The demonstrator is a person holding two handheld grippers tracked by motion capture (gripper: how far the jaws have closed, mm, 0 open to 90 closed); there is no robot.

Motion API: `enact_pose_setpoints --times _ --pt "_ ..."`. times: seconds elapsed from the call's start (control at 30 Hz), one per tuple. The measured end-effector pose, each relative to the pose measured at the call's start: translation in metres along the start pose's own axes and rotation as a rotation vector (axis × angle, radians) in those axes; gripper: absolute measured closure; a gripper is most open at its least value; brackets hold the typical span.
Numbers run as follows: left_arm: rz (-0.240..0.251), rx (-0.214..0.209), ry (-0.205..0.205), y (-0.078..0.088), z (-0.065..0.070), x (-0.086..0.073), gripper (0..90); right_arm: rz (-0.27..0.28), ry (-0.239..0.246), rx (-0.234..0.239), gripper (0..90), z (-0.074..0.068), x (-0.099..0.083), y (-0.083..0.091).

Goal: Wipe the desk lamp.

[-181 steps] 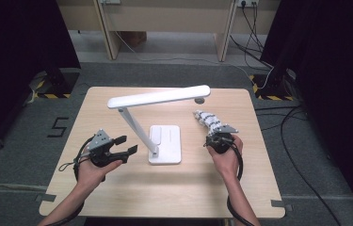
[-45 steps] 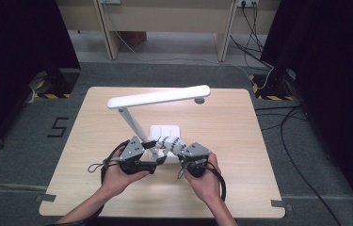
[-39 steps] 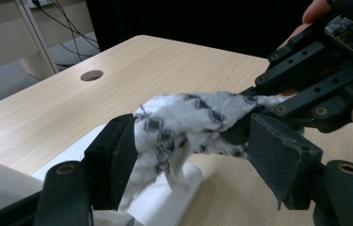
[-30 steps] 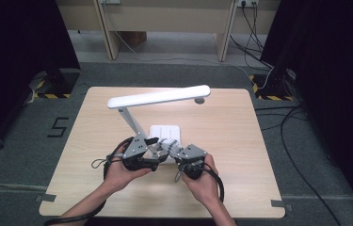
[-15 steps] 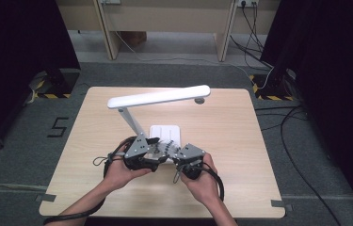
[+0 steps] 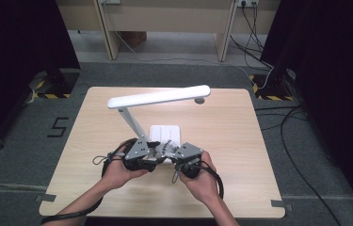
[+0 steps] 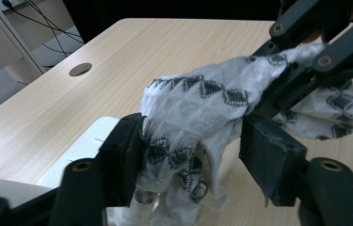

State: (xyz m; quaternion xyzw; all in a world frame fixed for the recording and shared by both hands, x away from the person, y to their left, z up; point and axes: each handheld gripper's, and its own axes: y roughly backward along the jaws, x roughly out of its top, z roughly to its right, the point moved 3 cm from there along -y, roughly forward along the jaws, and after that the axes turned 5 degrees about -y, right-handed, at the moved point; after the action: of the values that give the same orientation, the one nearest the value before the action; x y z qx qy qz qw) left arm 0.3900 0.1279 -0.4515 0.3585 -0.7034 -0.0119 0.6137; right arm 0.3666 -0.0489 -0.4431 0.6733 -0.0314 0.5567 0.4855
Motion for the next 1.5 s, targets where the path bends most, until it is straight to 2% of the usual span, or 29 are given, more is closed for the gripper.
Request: enact_pose_setpoints --times 0.17,0.43,0.6,0.63,0.67,0.7,0.73,0.77,0.83,0.87,0.9,0.93,0.97,1.1,1.17,1.23,1.37,1.4,1.5 --pt "-0.015 -0.005 -0.005 0.0 0.0 -0.002 54.2 -0.001 0.003 0.001 79.1 -0.002 0.002 0.001" --pt "-0.026 -0.004 0.022 0.001 0.001 -0.001 68.4 0.008 0.016 0.004 79.1 -0.004 0.006 0.002" --pt "0.002 -0.002 0.136 0.005 0.001 -0.001 77.5 0.025 0.013 0.007 78.5 -0.006 0.008 0.002" --pt "0.002 -0.002 0.136 0.005 0.001 -0.001 78.4 0.025 0.013 0.007 78.5 -0.006 0.008 0.002" --pt "0.02 -0.005 0.18 0.008 0.0 -0.001 79.0 0.04 0.003 0.011 77.3 -0.007 0.009 0.003" --pt "0.029 -0.006 0.202 0.009 -0.001 -0.001 79.3 0.05 -0.002 0.014 76.6 -0.007 0.009 0.003" --pt "0.029 -0.006 0.202 0.009 -0.001 -0.001 79.7 0.055 -0.006 0.021 75.0 -0.008 0.01 0.003" --pt "0.049 -0.004 0.245 0.013 -0.002 0.0 79.9 0.061 -0.006 0.025 73.3 -0.008 0.01 0.003" --pt "0.06 0.002 0.276 0.016 -0.004 0.0 80.1 0.07 -0.014 0.035 68.0 -0.009 0.011 0.003" --pt "0.06 0.002 0.276 0.016 -0.004 0.0 80.2 0.07 -0.014 0.035 68.0 -0.009 0.011 0.003" --pt "0.064 0.011 0.291 0.018 -0.005 0.0 80.2 0.082 -0.027 0.047 60.7 -0.01 0.012 0.004" --pt "0.064 0.011 0.291 0.018 -0.005 0.0 80.2 0.082 -0.027 0.047 60.7 -0.01 0.012 0.004" --pt "0.064 0.022 0.299 0.021 -0.006 -0.001 80.3 0.096 -0.039 0.06 53.2 -0.01 0.013 0.006" --pt "0.062 0.047 0.308 0.025 -0.01 -0.005 80.3 0.125 -0.064 0.078 46.5 -0.009 0.015 0.015" --pt "0.061 0.049 0.306 0.026 -0.011 -0.006 80.2 0.134 -0.072 0.081 46.0 -0.008 0.016 0.018" --pt "0.057 0.06 0.296 0.028 -0.012 -0.008 80.3 0.172 -0.08 0.077 45.3 -0.006 0.019 0.029" --pt "0.05 0.073 0.281 0.03 -0.012 -0.01 80.2 0.206 -0.109 0.087 46.0 -0.002 0.023 0.039" --pt "0.048 0.077 0.276 0.032 -0.012 -0.011 80.2 0.245 -0.134 0.1 47.1 0.002 0.027 0.046" --pt "0.047 0.074 0.276 0.035 -0.011 -0.014 80.2 0.283 -0.162 0.101 48.3 0.007 0.03 0.052"
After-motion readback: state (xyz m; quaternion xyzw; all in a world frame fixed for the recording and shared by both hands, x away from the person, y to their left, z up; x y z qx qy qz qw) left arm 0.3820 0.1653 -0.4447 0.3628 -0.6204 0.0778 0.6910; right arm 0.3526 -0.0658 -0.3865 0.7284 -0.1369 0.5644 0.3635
